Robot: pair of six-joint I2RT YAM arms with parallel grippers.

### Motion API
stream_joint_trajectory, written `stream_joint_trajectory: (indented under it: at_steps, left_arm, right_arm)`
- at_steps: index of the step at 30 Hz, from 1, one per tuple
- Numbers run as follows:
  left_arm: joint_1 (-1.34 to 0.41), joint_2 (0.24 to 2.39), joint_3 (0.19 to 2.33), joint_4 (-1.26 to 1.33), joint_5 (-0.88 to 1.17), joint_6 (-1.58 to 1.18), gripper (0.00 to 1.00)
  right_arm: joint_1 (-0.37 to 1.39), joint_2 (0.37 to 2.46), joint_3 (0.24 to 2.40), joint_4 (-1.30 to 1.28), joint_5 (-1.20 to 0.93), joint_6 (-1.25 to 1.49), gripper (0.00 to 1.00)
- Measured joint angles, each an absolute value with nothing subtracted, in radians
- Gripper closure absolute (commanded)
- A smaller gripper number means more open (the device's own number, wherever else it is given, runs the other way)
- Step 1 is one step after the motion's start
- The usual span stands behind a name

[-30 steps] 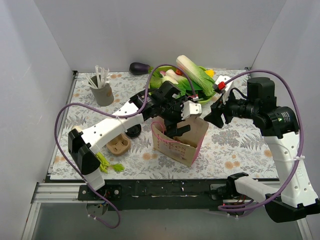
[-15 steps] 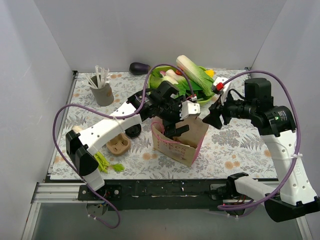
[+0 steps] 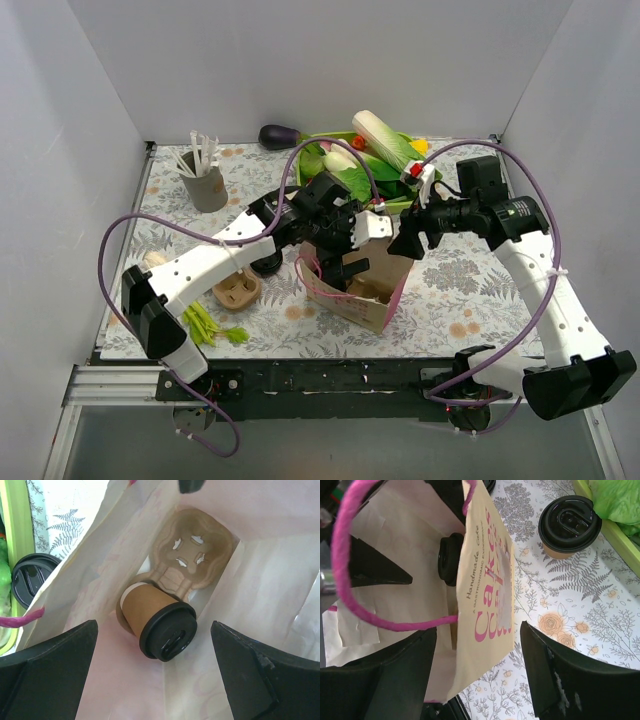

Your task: Pack the takeout coffee

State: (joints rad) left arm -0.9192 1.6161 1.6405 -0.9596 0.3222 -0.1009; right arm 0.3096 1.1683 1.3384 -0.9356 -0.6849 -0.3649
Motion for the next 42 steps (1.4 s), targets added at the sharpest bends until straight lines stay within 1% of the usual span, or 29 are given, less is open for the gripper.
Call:
stream_joint_trajectory:
  at_steps: [5, 8, 11, 12, 14, 15, 17, 22, 26, 31, 36, 42]
  left_arm:
    - [-0.919, 1.581, 1.607, -0.947, 0.322, -0.123, 0.02]
    - [-0.919, 1.562, 1.594, -0.939, 0.322, -0.136, 0.02]
    - [-0.919, 1.549, 1.593, -0.93, 0.322, -0.149, 0.03]
    - [-0.919, 1.546, 1.592, -0.927, 0.322, -0.153, 0.03]
    - [-0.919, 1.538, 1.586, -0.918, 0.323, -0.158, 0.04]
    - [-0.919, 1.532, 1.578, -0.91, 0.324, -0.158, 0.05]
    - [-0.919, 1.517, 1.557, -0.905, 0.327, -0.154, 0.06]
    - [-0.919, 1.473, 1.485, -0.897, 0.34, -0.089, 0.09]
    - [-0.939, 1.451, 1.441, -0.9, 0.34, 0.025, 0.09]
    - [-0.999, 1.451, 1.409, -0.905, 0.316, 0.143, 0.09]
    - [-1.052, 1.454, 1.371, -0.896, 0.255, 0.242, 0.08]
    - [-1.056, 1.492, 1.367, -0.95, 0.223, 0.332, 0.08]
  right_arm:
    - [0.311, 1.185, 1.338, -0.905, -0.701, -0.342, 0.3]
    - [0.317, 1.188, 1.338, -0.897, -0.709, -0.335, 0.36]
    - [0.321, 1.196, 1.334, -0.887, -0.71, -0.329, 0.59]
    - [0.323, 1.2, 1.329, -0.886, -0.709, -0.327, 0.71]
    - [0.329, 1.212, 1.32, -0.886, -0.705, -0.324, 0.83]
    - [0.33, 1.218, 1.318, -0.886, -0.701, -0.325, 0.93]
    - [0.337, 1.231, 1.319, -0.886, -0.69, -0.328, 0.99]
    - [0.365, 1.246, 1.41, -0.906, -0.649, -0.371, 0.99]
    - [0.436, 1.219, 1.479, -0.904, -0.601, -0.427, 0.99]
    - [0.558, 1.138, 1.428, -0.912, -0.546, -0.493, 0.99]
    - [0.59, 1.108, 1.375, -0.939, -0.524, -0.52, 0.99]
    - [0.6, 1.087, 1.342, -0.933, -0.508, -0.519, 0.99]
